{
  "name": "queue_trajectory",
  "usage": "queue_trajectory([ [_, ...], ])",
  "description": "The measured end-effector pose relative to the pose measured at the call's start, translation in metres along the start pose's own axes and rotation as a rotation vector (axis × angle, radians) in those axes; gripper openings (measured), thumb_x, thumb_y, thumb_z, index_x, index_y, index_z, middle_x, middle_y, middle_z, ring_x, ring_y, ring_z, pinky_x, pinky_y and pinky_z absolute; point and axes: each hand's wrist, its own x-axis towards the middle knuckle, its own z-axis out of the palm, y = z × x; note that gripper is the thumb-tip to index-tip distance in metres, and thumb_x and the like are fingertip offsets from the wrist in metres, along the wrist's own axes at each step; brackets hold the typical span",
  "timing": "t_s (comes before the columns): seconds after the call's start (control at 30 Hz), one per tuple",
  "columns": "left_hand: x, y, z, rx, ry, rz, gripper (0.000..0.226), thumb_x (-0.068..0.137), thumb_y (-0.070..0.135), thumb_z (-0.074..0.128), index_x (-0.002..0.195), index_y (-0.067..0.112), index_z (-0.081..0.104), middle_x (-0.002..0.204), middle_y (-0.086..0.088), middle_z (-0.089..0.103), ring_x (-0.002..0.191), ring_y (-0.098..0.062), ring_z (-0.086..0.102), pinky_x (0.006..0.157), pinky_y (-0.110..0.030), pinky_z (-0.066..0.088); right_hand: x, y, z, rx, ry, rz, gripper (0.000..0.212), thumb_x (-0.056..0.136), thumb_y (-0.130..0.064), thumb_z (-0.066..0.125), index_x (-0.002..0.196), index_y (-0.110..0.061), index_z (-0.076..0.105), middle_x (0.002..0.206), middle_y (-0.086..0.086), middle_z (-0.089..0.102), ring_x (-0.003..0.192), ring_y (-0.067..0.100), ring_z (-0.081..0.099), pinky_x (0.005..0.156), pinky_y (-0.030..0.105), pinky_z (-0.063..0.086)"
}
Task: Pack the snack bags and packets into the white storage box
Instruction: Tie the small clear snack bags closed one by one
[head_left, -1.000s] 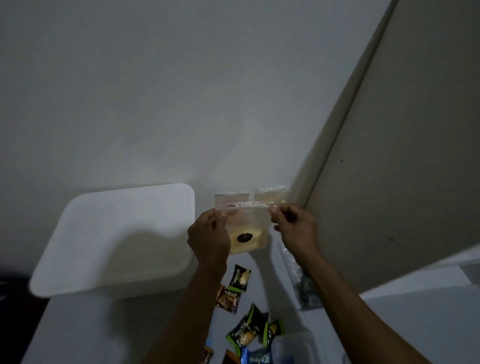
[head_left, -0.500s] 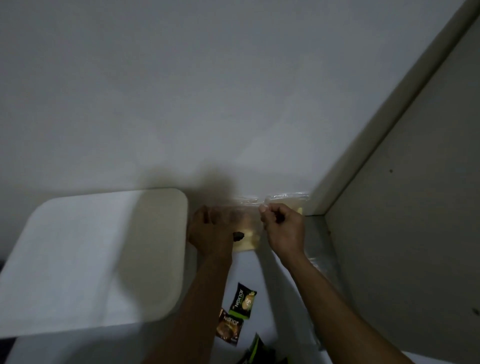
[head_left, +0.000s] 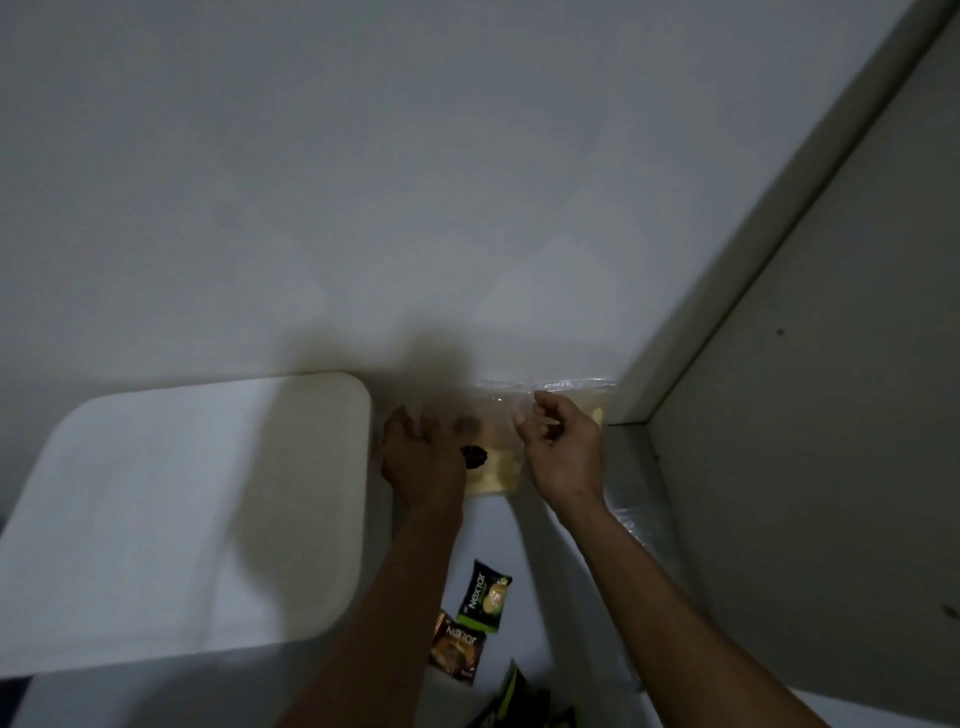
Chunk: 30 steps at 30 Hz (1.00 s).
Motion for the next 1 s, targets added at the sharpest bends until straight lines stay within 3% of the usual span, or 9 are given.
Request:
queue_trajectory([
  [0.07,-0.002,-0.004,-0.003,0.034,-0.011,0.001,0.043,0.094,0.024,0.054,0.122,-0.009,0.052,0.117,-0.024,0.062,0.106,-0.037,0.059,0.081,-0.027,0.048,-0.005,-0.003,-0.003,0.037,-0.007,0.033,0.038,0.085,-0.019,0.074,0.122,-0.014,0.065,0.085,-0.003,0.067,0.079,0.011,0.064,0.091,0.043,0.055],
  [0.13,-0.013,-0.004,-0.008,0.063,-0.003,0.007,0.041,0.094,0.023,0.055,0.126,-0.002,0.053,0.122,-0.018,0.061,0.114,-0.034,0.057,0.087,-0.029,0.042,-0.014,-0.005,-0.012,0.058,0.001,0.053,0.035,0.087,-0.015,0.072,0.121,-0.010,0.064,0.078,-0.005,0.062,0.072,0.009,0.060,0.088,0.041,0.057],
  [0.27,-0.051,-0.018,-0.017,0.064,-0.071,0.084,0.036,0.095,0.029,0.056,0.124,0.007,0.055,0.119,-0.011,0.059,0.112,-0.029,0.056,0.086,-0.031,0.041,-0.049,0.006,-0.047,-0.053,0.037,0.044,0.031,0.091,-0.016,0.069,0.122,-0.014,0.065,0.093,-0.012,0.064,0.078,-0.002,0.059,0.069,0.011,0.050],
  [0.4,-0.089,-0.055,-0.010,0.212,-0.287,0.043,0.042,0.095,0.040,0.055,0.126,0.011,0.056,0.123,-0.012,0.060,0.113,-0.032,0.057,0.092,-0.040,0.047,-0.084,0.052,-0.088,-0.343,0.099,0.025,0.038,0.089,-0.005,0.063,0.126,-0.007,0.062,0.121,0.011,0.064,0.110,0.024,0.061,0.095,0.028,0.047],
  [0.53,-0.121,-0.081,0.010,0.339,-0.531,0.014,0.046,0.095,0.034,0.056,0.119,-0.005,0.059,0.127,-0.018,0.059,0.118,-0.032,0.054,0.102,-0.040,0.041,-0.099,0.088,-0.108,-0.499,0.046,0.018,0.041,0.082,0.001,0.056,0.122,-0.008,0.063,0.120,0.011,0.064,0.111,0.030,0.061,0.098,0.035,0.049],
  [0.6,-0.131,-0.090,0.019,0.318,-0.600,-0.040,0.043,0.093,0.030,0.061,0.115,-0.008,0.059,0.122,-0.017,0.062,0.112,-0.030,0.058,0.097,-0.035,0.046,-0.100,0.101,-0.109,-0.557,0.037,0.042,0.041,0.086,-0.005,0.054,0.126,-0.013,0.060,0.127,0.010,0.060,0.115,0.031,0.057,0.095,0.039,0.050],
  [0.77,-0.141,-0.097,0.042,0.370,-0.646,-0.049,0.020,0.091,0.016,0.061,0.077,0.004,0.055,0.074,-0.002,0.056,0.078,-0.021,0.056,0.051,-0.018,0.035,-0.100,0.117,-0.107,-0.604,0.002,0.017,0.047,0.090,-0.001,0.054,0.135,-0.017,0.053,0.133,0.007,0.056,0.117,0.029,0.055,0.092,0.044,0.051],
  [0.9,-0.139,-0.101,0.061,0.322,-0.610,-0.118,0.008,0.089,0.010,0.066,0.085,0.012,0.059,0.087,-0.001,0.061,0.087,-0.018,0.058,0.073,-0.020,0.042,-0.100,0.125,-0.106,-0.570,0.025,0.012,0.041,0.091,-0.002,0.054,0.128,-0.018,0.059,0.123,0.002,0.061,0.111,0.022,0.058,0.092,0.041,0.051],
  [1.0,-0.135,-0.104,0.065,0.256,-0.545,-0.175,0.025,0.087,0.001,0.065,0.067,0.013,0.058,0.073,0.002,0.060,0.078,-0.017,0.059,0.065,-0.018,0.045,-0.101,0.126,-0.106,-0.499,0.044,-0.014,0.042,0.084,0.002,0.053,0.121,-0.015,0.063,0.112,0.002,0.066,0.102,0.020,0.062,0.090,0.035,0.052],
])
